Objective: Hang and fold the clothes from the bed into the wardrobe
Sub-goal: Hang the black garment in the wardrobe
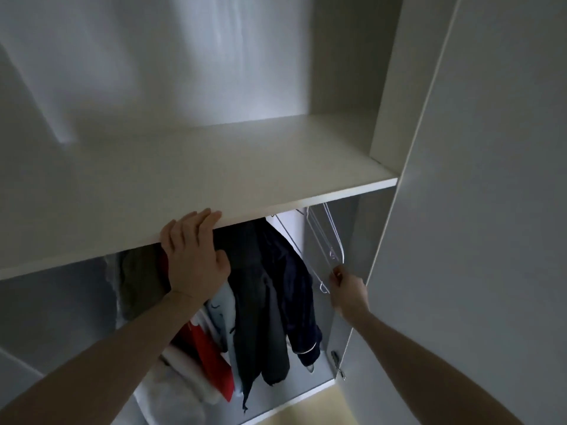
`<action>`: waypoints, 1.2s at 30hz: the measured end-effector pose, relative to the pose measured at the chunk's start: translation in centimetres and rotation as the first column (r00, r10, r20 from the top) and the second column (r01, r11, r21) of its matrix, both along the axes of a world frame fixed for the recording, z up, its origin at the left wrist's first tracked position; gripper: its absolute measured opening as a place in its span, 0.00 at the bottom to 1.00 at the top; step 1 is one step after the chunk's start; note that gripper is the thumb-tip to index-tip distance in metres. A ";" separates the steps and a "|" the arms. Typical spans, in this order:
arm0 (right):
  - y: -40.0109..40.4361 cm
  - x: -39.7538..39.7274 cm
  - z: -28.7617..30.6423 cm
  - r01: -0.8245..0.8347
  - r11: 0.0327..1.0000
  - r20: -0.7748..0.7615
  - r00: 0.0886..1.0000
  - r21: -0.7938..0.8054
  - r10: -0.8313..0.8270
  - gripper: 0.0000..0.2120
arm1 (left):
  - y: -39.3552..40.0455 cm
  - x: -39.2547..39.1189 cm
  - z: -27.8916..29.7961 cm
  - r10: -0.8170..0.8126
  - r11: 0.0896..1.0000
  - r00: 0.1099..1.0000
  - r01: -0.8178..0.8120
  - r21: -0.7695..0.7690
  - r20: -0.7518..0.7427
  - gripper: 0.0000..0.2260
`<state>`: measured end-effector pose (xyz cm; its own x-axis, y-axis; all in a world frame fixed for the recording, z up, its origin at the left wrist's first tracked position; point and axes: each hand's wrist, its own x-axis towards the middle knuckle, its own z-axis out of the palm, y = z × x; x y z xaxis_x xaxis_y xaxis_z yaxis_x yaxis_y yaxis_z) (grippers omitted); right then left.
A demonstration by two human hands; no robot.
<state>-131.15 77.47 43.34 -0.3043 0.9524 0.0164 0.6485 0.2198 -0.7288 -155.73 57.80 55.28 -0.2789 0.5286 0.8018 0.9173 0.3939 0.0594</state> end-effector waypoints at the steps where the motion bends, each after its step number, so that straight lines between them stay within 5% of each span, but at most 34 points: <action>1: -1.2 1.5 -0.1 0.012 1.000 0.024 1.000 0.015 -0.012 0.05 | -0.3 0.1 0.3 -0.024 0.999 1.000 0.025 -0.028 0.010 0.33; 8: -12.4 12.1 -0.1 0.134 0.988 0.097 0.985 0.078 -0.142 0.05 | -3.1 3.4 2.7 -0.073 0.987 0.981 0.097 -0.131 0.178 0.38; 12: -19.6 18.5 0.5 0.230 0.972 0.075 0.969 0.059 -0.234 0.04 | -5.2 7.2 2.6 -0.294 0.940 0.901 0.332 -0.072 0.318 0.32; 16: -28.3 27.3 1.1 0.323 0.946 0.082 0.943 0.015 -0.323 0.05 | -9.0 16.5 -1.5 -0.585 0.695 0.630 0.714 -0.086 0.510 0.25; 21: -40.2 39.4 2.1 0.482 0.876 0.103 0.871 0.015 -0.481 0.05 | -13.1 28.6 -6.2 -0.563 0.467 0.423 0.872 -0.148 0.710 0.26; 30: -67.6 61.2 2.8 0.728 0.685 0.117 0.683 -0.028 -0.721 0.07 | -23.5 53.4 -12.6 -0.525 0.053 0.324 0.935 -0.350 0.787 0.31; 33: -75.8 65.9 2.7 0.816 0.577 0.080 0.577 -0.036 -0.812 0.03 | -26.9 61.6 -13.2 -0.500 -0.145 0.275 0.908 -0.392 0.821 0.23; 36: -82.5 69.9 2.6 0.888 0.459 0.073 0.459 -0.017 -0.885 0.03 | -29.7 70.0 -13.3 -0.527 -0.247 0.226 0.881 -0.403 0.819 0.09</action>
